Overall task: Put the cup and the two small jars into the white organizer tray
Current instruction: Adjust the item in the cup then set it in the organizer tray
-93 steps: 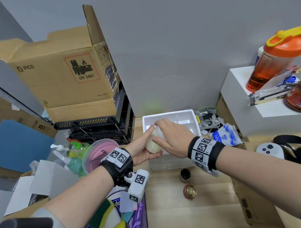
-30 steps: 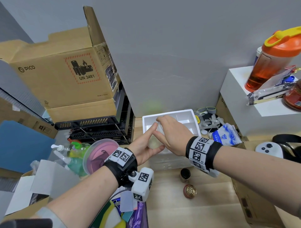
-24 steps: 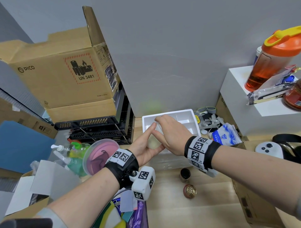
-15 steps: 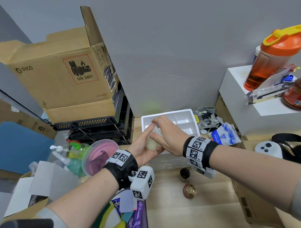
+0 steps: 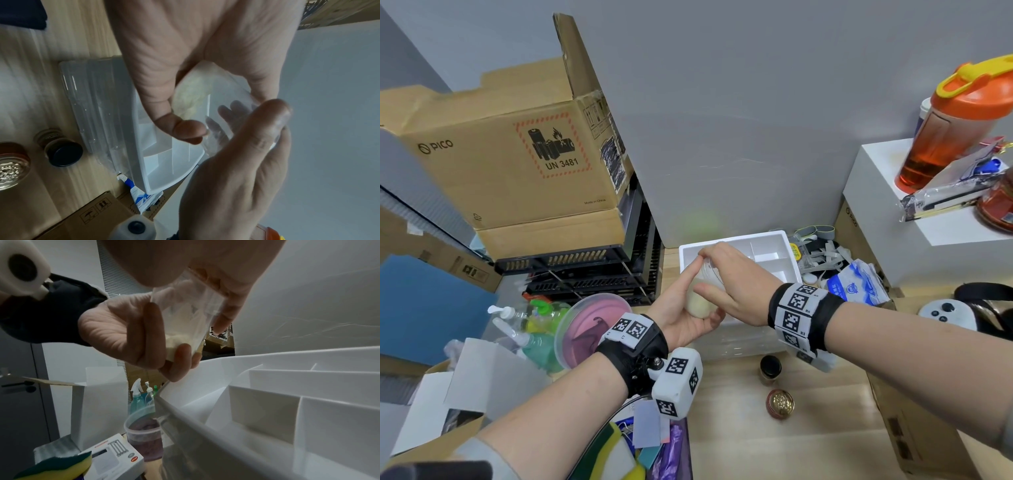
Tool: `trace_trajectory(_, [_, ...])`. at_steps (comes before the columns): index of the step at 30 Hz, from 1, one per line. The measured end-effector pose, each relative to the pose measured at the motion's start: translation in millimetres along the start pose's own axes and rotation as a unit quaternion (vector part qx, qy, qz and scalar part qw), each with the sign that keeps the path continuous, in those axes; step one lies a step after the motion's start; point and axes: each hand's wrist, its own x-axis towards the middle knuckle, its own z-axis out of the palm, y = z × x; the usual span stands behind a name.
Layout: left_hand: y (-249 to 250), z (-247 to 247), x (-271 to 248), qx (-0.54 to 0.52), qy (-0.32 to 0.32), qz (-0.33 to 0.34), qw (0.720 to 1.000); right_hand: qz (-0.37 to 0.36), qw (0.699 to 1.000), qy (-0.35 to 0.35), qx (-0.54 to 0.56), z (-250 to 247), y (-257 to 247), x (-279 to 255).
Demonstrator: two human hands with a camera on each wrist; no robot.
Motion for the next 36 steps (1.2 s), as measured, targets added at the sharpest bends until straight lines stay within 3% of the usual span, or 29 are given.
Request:
trace_trajectory(4, [1.9,-2.3,-2.5,-0.009,0.000,0.008,1.000,-0.011,0.999,0.004,0.036,-4.5,-3.2,2.0])
trace_trajectory(12, [2.4,-12.4,-2.9,0.029,0.034,-0.037,0.998,0.006,0.989,-0.094,0.118,-15.4,13.6,-7.2])
trace_trajectory(22, [4.8,-13.9,-3.2,0.033,-0.011,-0.047,0.998,0.058,0.990,-0.094,0.089,-28.8,27.2,-0.8])
trace_trajectory(36, [10.0,-10.2,-3.6,0.083,0.027,-0.034,0.996,0.101,0.982,-0.092,0.132,-29.1,30.7,2.8])
